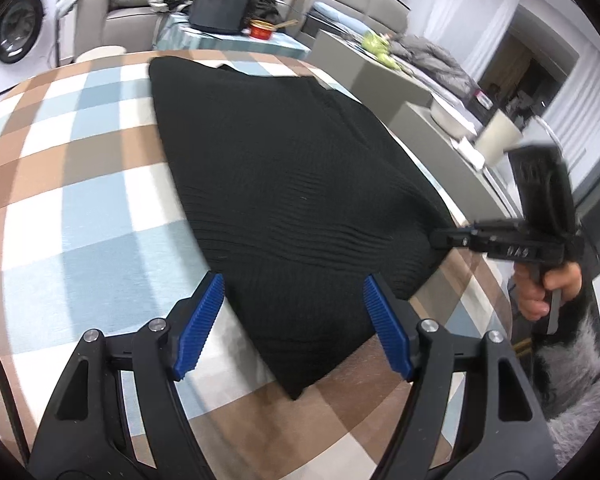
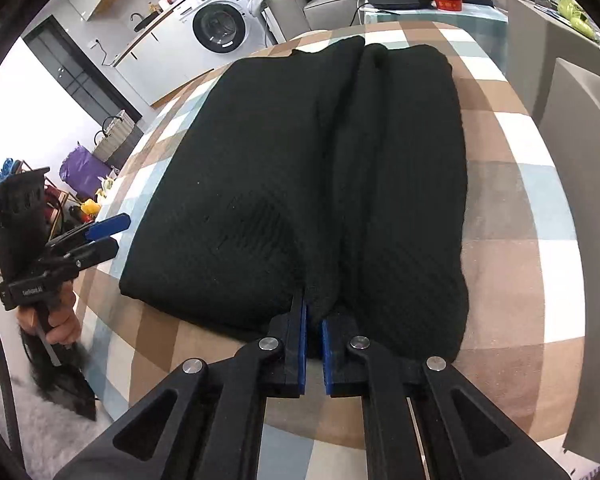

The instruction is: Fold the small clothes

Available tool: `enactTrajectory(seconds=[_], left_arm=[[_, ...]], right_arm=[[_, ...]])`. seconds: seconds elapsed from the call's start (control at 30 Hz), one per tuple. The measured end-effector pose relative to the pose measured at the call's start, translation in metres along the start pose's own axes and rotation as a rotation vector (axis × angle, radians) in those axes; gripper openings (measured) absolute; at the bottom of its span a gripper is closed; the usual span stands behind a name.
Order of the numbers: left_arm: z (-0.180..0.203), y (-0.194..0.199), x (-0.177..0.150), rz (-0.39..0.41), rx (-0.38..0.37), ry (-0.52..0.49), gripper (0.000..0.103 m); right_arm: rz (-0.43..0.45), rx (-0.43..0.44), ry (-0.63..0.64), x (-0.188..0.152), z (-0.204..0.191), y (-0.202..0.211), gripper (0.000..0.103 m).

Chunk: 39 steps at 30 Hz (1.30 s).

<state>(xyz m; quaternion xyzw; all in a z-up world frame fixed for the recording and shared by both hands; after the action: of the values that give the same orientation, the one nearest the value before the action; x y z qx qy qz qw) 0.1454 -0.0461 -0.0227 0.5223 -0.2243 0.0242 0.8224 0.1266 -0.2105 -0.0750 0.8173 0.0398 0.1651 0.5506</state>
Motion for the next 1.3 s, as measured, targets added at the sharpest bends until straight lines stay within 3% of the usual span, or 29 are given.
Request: enactTrajectory(seconds=[0.07,0.2,0.3,0.37,0.5,0.57,0.6,0.63,0.83,1.0,1.07,1.13,1.23,1.3], left_arm=[[0.007,-0.008,-0.001,-0.015,0.008,-0.028,0.070],[0.014,-0.024,-0.008,-0.073,0.074,-0.074,0.070],[0.017,-0.025,-0.011,-0.076,0.080,-0.087,0.071],[0.017,-0.025,-0.012,-0.077,0.079,-0.088,0.071],[0.010,-0.020,-0.017,-0.074,0.060,-0.064,0.071],[0.004,-0.016,-0.018,-0.073,0.054,-0.047,0.071],[0.001,-0.012,-0.018,-0.067,0.056,-0.040,0.071],[-0.001,-0.010,-0.016,-0.061,0.054,-0.038,0.071],[-0.020,0.013,-0.009,0.000,0.026,0.007,0.071],[-0.031,0.016,-0.005,0.008,0.045,0.038,0.071],[-0.034,0.013,-0.006,0.005,0.047,0.048,0.071],[-0.036,0.010,-0.006,-0.002,0.038,0.059,0.071],[-0.034,0.008,-0.003,-0.010,0.038,0.059,0.071],[-0.030,0.008,0.002,-0.003,0.026,0.047,0.071]], right_arm=[[0.025,0.033,0.009,0.001,-0.005,0.007,0.012],[0.056,0.094,0.011,0.010,-0.005,0.017,0.030],[0.071,0.124,-0.013,0.019,-0.005,0.010,0.030],[0.039,0.087,-0.019,0.021,-0.004,0.001,0.013],[-0.050,0.019,0.002,0.005,0.001,-0.008,0.009],[-0.062,0.008,0.004,0.004,0.001,-0.001,0.011],[-0.055,0.005,0.003,0.006,0.002,0.002,0.017],[-0.038,0.008,0.006,0.010,0.001,0.007,0.021],[0.098,0.080,-0.061,0.057,0.012,0.018,0.026],[0.039,0.124,-0.110,0.088,0.014,-0.017,0.026],[0.041,0.088,-0.080,0.093,0.007,-0.027,0.025],[0.091,0.044,-0.029,0.095,-0.004,-0.019,0.008],[0.191,-0.054,0.052,0.086,-0.027,0.007,0.008],[0.171,-0.097,0.019,0.081,-0.020,0.005,0.008]])
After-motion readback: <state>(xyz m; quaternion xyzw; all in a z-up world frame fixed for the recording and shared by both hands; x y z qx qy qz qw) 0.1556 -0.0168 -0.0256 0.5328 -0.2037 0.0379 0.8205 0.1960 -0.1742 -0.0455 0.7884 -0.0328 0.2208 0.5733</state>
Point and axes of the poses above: each gripper's, at about its wrist camera, not at the fingertips, and y roughly against the way its jaws point, z to its right, x to its top, the point moved 4 cm from there along -y, roughly the way its jaws point, and after that the axes turned 14 degrees about -z, right-handed, at the moved point
